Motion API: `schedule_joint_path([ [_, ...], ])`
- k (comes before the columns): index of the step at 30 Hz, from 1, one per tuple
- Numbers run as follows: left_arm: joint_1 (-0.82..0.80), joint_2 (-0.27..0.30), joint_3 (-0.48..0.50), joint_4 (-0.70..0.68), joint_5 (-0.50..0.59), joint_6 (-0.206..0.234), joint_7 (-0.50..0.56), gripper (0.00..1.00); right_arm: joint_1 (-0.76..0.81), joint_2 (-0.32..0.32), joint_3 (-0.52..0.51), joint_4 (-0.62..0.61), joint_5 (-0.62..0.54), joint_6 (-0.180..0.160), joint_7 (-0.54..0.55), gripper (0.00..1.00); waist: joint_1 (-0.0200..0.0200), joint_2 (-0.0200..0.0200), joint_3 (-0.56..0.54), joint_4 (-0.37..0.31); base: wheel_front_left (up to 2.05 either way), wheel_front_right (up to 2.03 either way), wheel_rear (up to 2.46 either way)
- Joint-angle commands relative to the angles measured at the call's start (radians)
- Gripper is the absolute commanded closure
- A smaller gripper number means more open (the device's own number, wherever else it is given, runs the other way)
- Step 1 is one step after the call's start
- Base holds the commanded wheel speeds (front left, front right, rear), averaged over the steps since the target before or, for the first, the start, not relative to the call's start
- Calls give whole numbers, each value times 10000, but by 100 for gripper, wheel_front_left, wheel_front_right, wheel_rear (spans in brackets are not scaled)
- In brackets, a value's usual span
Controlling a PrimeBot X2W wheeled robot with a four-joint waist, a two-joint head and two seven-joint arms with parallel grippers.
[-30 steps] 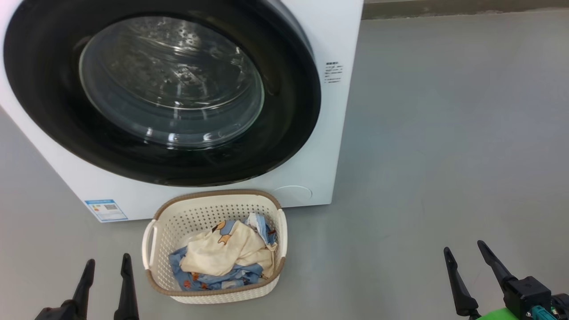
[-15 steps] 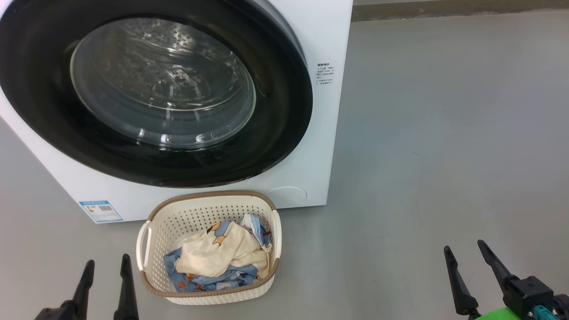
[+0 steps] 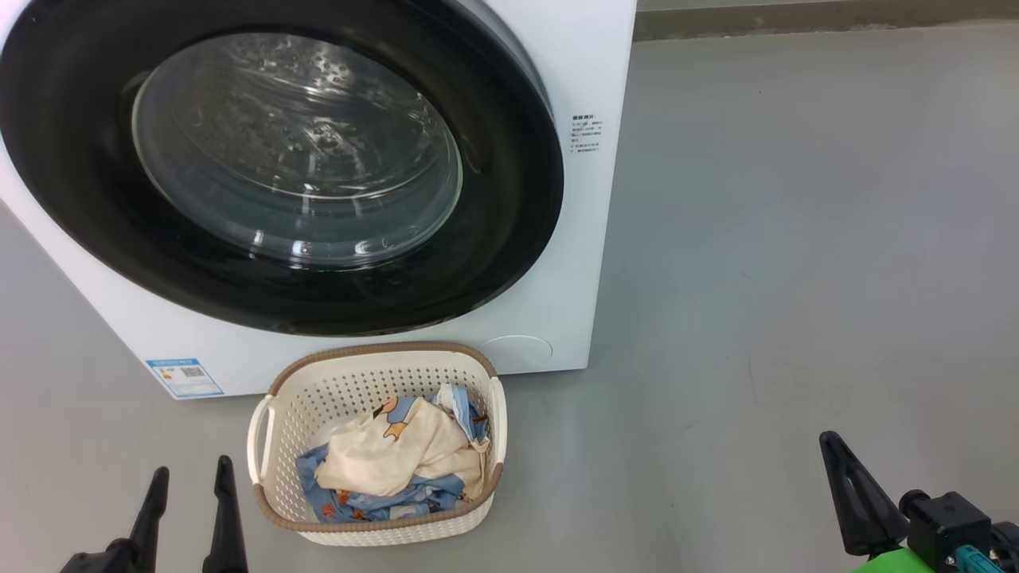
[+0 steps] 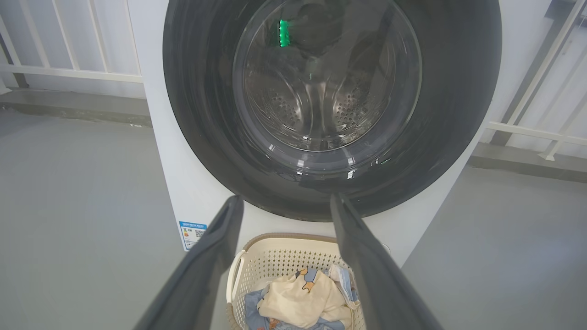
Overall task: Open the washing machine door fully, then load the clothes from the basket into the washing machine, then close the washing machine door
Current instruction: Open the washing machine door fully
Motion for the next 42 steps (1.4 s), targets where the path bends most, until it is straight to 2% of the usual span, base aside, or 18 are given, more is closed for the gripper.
schedule_joint_path([
  [1,-276,98,336,-211,-36,-16,-65,0,-207,-174,314,-287,145,14,-122,100,0,-1,-3,-2,0,0,0],
  [6,-233,97,361,-238,-37,-16,-65,0,-212,-171,364,-357,224,14,-122,100,0,-1,-3,-35,0,0,0],
  [9,-208,97,368,-246,-33,-16,-65,0,-264,99,1,-450,1013,14,-122,100,0,-1,22,-76,0,0,0],
  [12,-205,97,372,-262,-19,-16,-65,0,-356,407,-685,-389,2755,14,-122,100,0,-1,60,-98,0,0,0],
  [17,-205,97,463,-351,5,-16,-65,0,-817,594,-1848,-113,6952,14,-122,100,0,-1,269,-198,0,0,0],
  [21,-138,97,552,-415,-9,-16,-65,0,-1281,603,-2176,279,9940,14,-122,100,0,-1,510,-355,0,0,0],
  [26,-199,97,688,-515,16,-16,-65,0,-1844,-4,-1984,692,12924,14,-102,100,0,-1,872,-535,0,0,0],
  [29,-191,99,743,-605,37,-16,-65,0,-2220,-364,-2078,966,14429,14,333,100,0,-1,1112,-657,0,0,0],
  [32,-224,155,769,-740,67,-16,-65,0,-2678,-643,-2430,1187,15430,14,1034,100,0,-1,1432,-753,0,0,0],
  [36,-308,205,846,-926,82,-16,-65,0,-3276,-818,-2774,1537,16004,14,1844,100,0,-1,1797,-814,0,0,0],
  [42,-458,192,722,-1238,75,-16,-65,0,-4604,-838,-3564,1679,16863,14,4011,100,0,-1,2535,-684,0,0,0],
])
